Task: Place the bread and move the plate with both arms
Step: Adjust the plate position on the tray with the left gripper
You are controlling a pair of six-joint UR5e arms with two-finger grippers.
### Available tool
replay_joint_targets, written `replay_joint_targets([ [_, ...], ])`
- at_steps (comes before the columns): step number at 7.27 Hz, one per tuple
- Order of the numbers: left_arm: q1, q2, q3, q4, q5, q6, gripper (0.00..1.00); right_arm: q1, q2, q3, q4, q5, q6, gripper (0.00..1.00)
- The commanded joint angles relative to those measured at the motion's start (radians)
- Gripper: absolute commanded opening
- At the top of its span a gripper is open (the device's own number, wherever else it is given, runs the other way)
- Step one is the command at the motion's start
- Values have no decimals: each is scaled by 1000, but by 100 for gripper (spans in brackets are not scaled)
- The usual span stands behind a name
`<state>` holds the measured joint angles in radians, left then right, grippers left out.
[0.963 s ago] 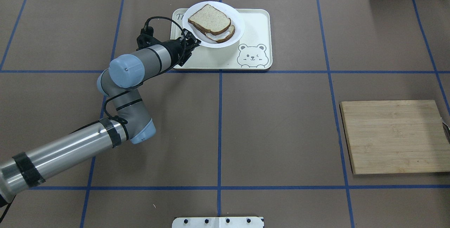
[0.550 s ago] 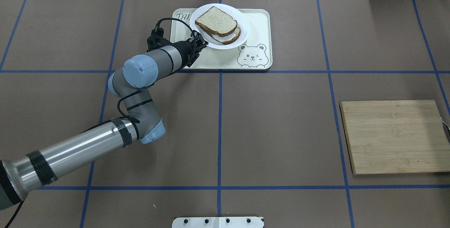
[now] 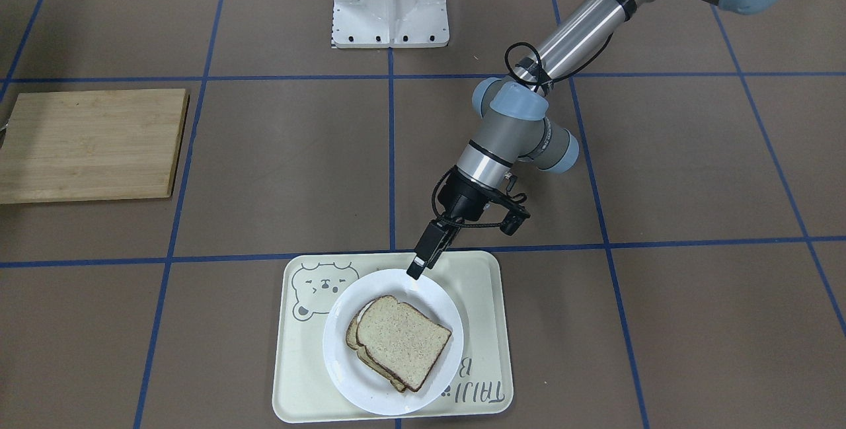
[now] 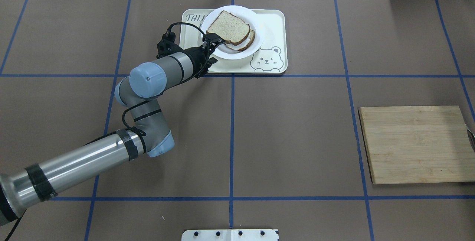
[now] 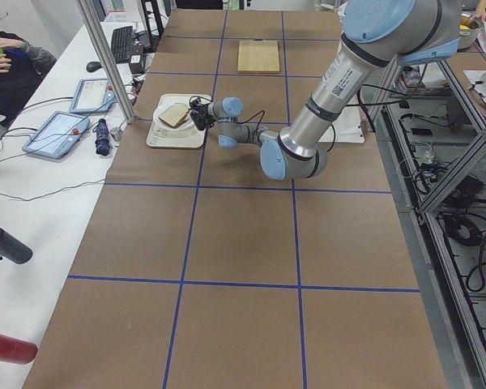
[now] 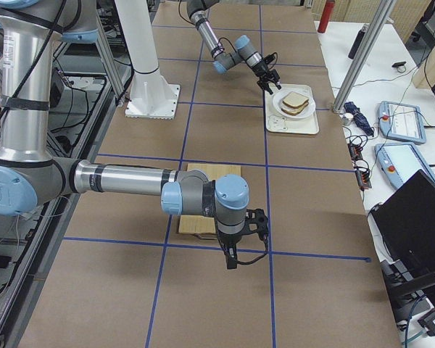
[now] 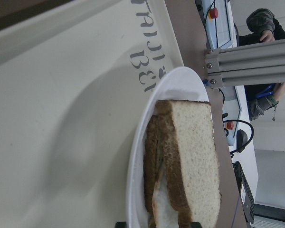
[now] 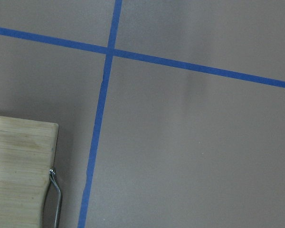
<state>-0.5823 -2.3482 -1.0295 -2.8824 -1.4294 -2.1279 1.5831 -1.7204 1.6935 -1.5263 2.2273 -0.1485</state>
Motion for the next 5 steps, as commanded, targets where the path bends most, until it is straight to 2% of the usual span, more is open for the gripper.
replay_joint_targets([
  [1, -2, 75, -128, 2, -29, 64, 97, 0, -1, 0, 0, 0, 0, 100],
  [2, -7, 93, -173, 56, -117, 118, 97, 0, -1, -3, 0, 0, 0, 100],
  [3, -7, 184, -282, 104, -206, 326, 98, 0, -2, -3, 0, 0, 0, 100],
  [4, -14, 220, -370, 212, -294, 553, 98, 0, -2, -5, 0, 0, 0, 100],
  [5, -19, 248, -441, 374, -321, 735, 98, 0, -4, -5, 0, 0, 0, 100],
])
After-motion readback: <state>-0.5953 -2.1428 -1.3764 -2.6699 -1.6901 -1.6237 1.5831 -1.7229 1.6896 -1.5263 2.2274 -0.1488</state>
